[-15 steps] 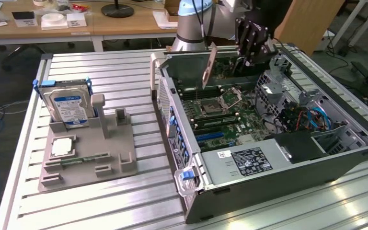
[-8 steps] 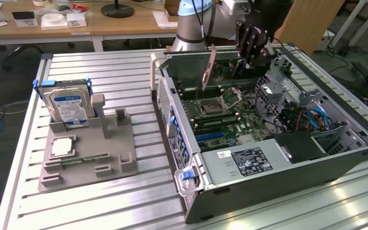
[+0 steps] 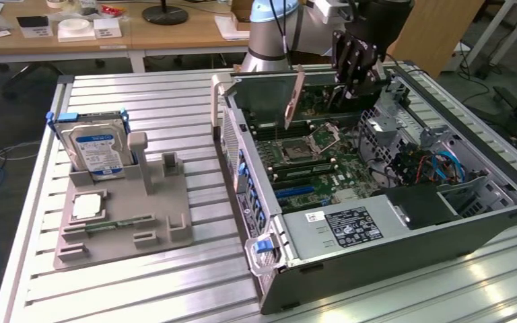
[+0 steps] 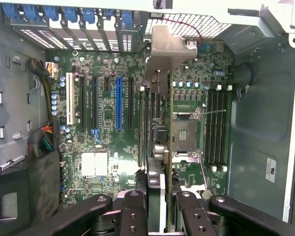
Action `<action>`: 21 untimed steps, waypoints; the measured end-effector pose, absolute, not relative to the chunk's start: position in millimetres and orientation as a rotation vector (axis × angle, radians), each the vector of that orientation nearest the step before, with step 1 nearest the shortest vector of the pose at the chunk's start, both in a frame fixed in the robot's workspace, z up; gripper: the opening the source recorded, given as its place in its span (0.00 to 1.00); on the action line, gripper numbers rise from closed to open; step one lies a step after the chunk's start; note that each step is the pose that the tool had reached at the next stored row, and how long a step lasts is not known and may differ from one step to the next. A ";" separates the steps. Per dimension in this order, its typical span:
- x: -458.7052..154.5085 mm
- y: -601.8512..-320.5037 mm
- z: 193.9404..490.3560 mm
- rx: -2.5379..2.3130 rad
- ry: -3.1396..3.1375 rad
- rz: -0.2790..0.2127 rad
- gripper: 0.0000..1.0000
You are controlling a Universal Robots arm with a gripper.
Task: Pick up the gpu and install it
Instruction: 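Insert the gpu into the slot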
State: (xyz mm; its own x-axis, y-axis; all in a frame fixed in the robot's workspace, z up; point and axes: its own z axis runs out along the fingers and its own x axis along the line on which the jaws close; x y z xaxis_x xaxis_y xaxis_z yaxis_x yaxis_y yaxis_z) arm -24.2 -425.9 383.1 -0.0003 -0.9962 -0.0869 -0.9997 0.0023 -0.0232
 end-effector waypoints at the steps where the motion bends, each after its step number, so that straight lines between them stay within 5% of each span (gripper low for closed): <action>1: -24.2 -425.9 383.1 -2.164 2.167 0.069 0.27; 21: -24.2 -426.9 380.3 -2.140 2.190 0.068 0.27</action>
